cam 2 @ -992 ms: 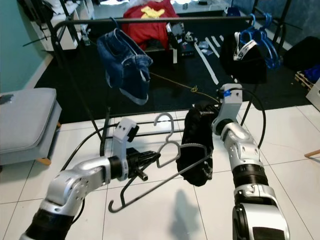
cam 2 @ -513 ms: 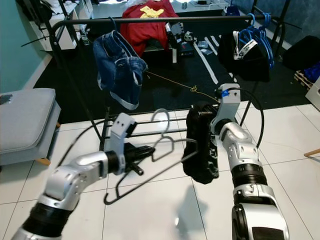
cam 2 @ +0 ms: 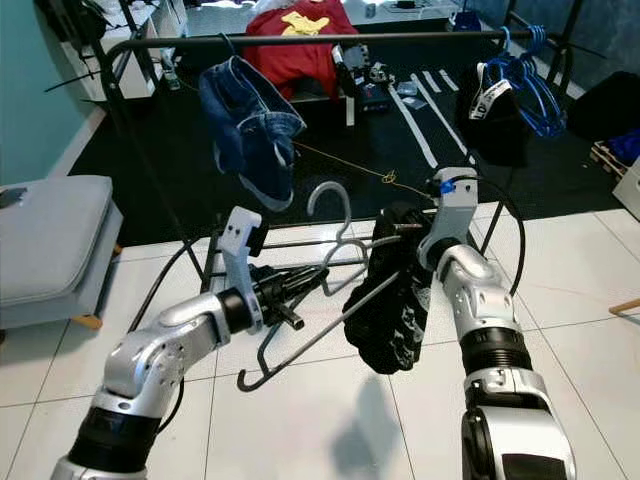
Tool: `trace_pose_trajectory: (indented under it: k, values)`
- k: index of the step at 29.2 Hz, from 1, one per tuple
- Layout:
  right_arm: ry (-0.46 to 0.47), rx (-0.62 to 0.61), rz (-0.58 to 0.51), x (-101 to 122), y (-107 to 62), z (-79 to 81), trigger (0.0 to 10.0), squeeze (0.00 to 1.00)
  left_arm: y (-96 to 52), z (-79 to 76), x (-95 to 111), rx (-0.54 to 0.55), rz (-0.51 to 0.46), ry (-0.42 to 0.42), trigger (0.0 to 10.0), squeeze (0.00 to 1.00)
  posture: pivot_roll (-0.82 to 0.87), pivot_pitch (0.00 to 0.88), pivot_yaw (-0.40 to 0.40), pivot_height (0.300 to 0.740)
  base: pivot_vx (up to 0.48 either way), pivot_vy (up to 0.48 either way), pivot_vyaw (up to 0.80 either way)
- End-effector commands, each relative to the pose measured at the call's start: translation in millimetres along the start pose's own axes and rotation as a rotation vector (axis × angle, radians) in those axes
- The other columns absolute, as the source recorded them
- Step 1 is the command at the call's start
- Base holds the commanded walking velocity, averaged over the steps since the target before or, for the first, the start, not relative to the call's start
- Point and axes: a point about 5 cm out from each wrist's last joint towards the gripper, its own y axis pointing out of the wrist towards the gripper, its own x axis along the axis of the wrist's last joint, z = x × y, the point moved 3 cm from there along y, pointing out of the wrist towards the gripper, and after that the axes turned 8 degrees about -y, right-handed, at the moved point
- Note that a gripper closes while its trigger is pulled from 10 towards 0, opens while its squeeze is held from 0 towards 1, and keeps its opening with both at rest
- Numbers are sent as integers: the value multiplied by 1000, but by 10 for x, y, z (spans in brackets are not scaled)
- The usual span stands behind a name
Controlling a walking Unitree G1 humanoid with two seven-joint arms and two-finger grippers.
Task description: Hang hanger
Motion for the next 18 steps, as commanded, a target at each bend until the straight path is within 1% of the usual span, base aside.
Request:
trace_pose_trajectory:
  k: [1, 5, 9, 11, 14, 16, 17, 18]
  values:
    - [2, 7, -20, 34, 10, 21, 10000, 0, 9, -30, 47, -30, -20, -8, 0, 0, 23, 139, 37, 740, 0, 0, 0]
    - [3, 8, -19, 28, 7, 34, 10000, 0, 8, -55, 21, -34, -5, -19, 0, 0, 25, 139, 36, 740, 0, 0, 0]
    - [8, 15, -23, 38, 17, 92, 10000, 0, 53, -88, -108, 0, 53, -17, 0, 0, 22, 137, 36, 740, 0, 0, 0]
    - [8, 15, -23, 38, 17, 92, 10000, 0, 53, -88, -108, 0, 53, -17, 0, 0, 22, 137, 36, 740, 0, 0, 0]
    - [20, 52, -33, 47, 35, 241, 10000, 0, 135, -75, -259, 46, 116, 16, 0, 0, 15, 127, 33, 740, 0, 0, 0]
    - [20, 52, -33, 47, 35, 241, 10000, 0, 135, -75, -259, 46, 116, 16, 0, 0, 15, 127, 33, 740, 0, 0, 0]
    - [30, 71, -41, 59, 45, 330, 10000, 0, 182, -38, -288, 92, 121, 34, 0, 0, 14, 122, 36, 740, 0, 0, 0]
    - [33, 81, -47, 73, 48, 379, 10000, 0, 202, 16, -273, 139, 108, 70, 0, 0, 13, 117, 38, 740, 0, 0, 0]
